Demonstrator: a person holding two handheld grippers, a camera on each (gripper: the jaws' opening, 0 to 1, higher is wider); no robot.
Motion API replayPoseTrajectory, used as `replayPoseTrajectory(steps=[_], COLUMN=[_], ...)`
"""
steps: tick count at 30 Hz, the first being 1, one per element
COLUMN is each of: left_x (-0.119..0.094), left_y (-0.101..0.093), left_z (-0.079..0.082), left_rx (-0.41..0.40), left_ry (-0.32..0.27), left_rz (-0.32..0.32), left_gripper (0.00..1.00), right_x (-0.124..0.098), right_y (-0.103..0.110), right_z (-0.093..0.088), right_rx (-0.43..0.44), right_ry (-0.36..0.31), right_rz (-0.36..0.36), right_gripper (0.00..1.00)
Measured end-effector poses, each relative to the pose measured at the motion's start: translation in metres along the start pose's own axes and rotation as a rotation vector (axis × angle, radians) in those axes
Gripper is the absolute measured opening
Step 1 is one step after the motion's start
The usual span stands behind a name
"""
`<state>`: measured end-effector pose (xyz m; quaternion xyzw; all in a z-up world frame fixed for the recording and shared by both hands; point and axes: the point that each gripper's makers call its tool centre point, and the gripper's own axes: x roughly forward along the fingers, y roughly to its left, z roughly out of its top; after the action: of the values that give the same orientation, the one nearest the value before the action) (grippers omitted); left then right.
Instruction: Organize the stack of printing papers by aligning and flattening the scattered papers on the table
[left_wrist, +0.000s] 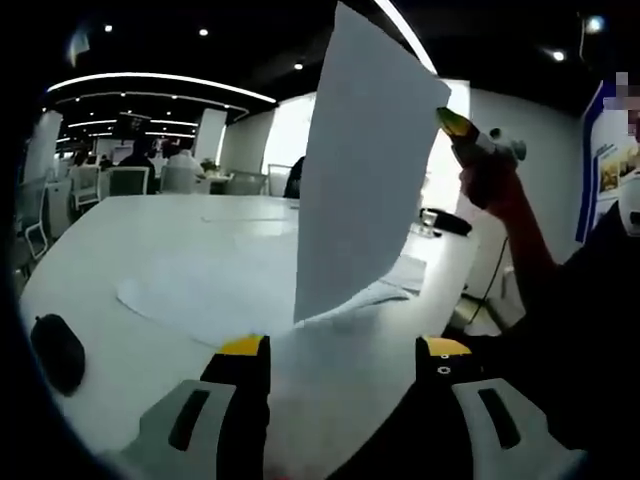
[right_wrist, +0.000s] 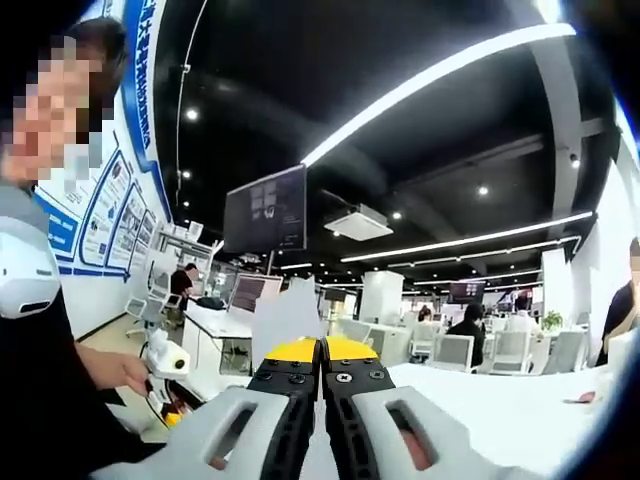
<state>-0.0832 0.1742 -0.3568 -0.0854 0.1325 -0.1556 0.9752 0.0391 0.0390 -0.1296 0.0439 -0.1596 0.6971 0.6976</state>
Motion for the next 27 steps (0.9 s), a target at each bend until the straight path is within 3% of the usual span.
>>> replayPoseTrajectory(steps=[10, 15, 27], left_x=[0.002, 0.005, 0.019], left_y=[-0.001, -0.002, -0.031], left_z=[0.000, 0.009, 0.018], left_rx=[0.004, 0.013, 0.030], left_ry=[-0.004, -0.018, -0.056], left_rz=[0.000, -0.013, -0.080], left_gripper=[0.62, 0.62, 0.63], right_x=[-0.001, 0.000, 0.003], right_y=[0.002, 0.004, 0.008], right_z=[0.006, 0.008, 0.010], right_rx=[0.006, 0.010, 0.011], right_ry=[-0.019, -0.023, -0.024], right_rz=[0.009, 0.013, 0.026], right_gripper=[0.00, 0.00, 0.00])
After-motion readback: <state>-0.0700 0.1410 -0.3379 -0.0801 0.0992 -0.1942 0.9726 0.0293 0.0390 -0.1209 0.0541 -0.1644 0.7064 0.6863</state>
